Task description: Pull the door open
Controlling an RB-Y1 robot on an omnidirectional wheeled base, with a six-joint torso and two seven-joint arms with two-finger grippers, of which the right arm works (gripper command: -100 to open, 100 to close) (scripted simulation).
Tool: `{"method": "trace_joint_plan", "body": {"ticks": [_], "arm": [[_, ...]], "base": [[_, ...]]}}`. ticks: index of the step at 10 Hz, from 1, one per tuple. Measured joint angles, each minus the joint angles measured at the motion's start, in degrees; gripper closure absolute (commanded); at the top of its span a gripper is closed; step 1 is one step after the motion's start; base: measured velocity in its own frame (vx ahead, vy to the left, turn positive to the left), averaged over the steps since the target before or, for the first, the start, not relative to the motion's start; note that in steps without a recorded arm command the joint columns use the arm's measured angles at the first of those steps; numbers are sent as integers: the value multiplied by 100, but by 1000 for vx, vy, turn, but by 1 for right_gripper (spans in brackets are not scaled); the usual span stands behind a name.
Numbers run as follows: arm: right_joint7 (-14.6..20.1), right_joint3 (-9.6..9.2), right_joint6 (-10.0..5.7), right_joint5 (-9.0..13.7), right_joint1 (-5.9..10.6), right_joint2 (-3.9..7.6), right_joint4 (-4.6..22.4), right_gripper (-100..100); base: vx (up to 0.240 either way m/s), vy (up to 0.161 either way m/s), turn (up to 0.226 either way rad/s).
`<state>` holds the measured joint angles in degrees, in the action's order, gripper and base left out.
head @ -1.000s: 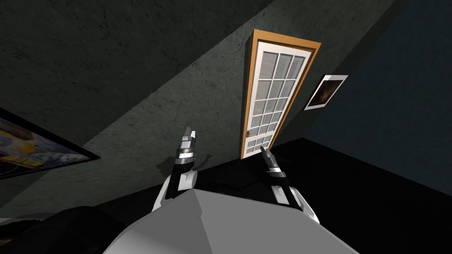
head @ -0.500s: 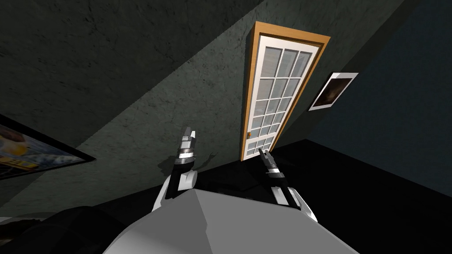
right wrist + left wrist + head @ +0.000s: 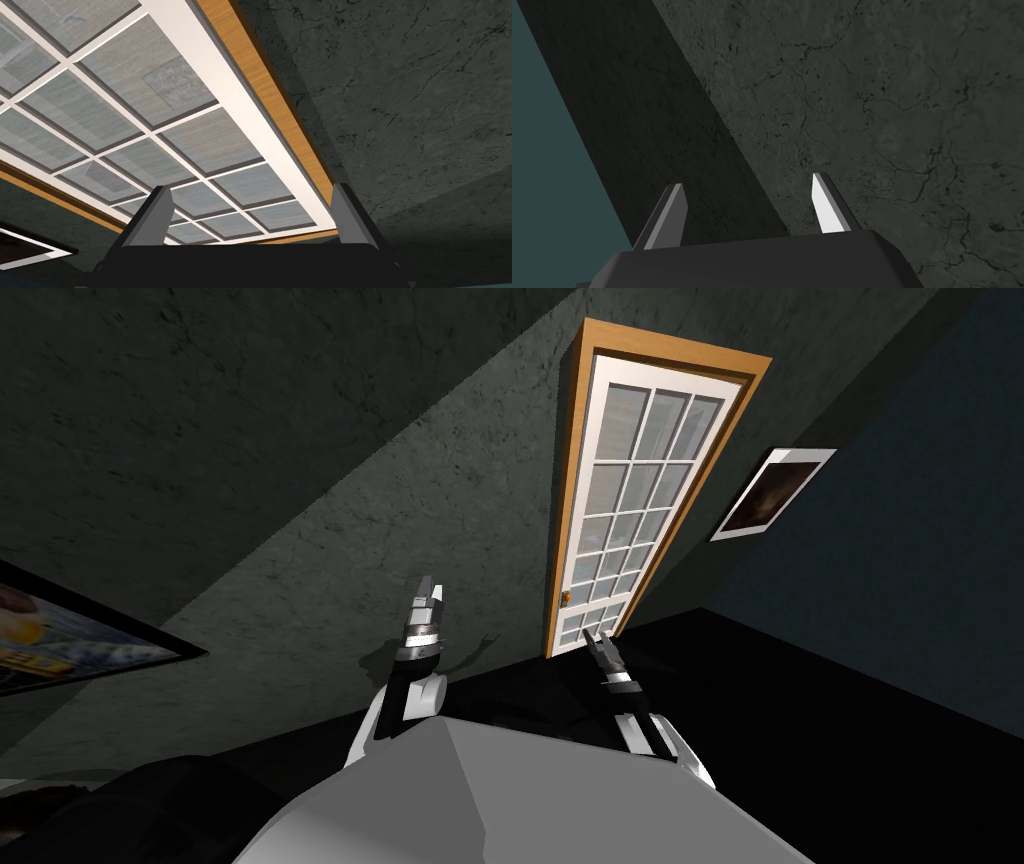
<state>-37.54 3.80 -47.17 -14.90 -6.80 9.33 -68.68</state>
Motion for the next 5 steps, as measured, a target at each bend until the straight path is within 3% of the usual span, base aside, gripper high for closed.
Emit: {"method": "trace_joint_plan", "body": {"ticks": [5], "arm": [[-485, 0, -155, -145, 153, 54, 550, -100]], "base": [[89, -43, 30]]}}
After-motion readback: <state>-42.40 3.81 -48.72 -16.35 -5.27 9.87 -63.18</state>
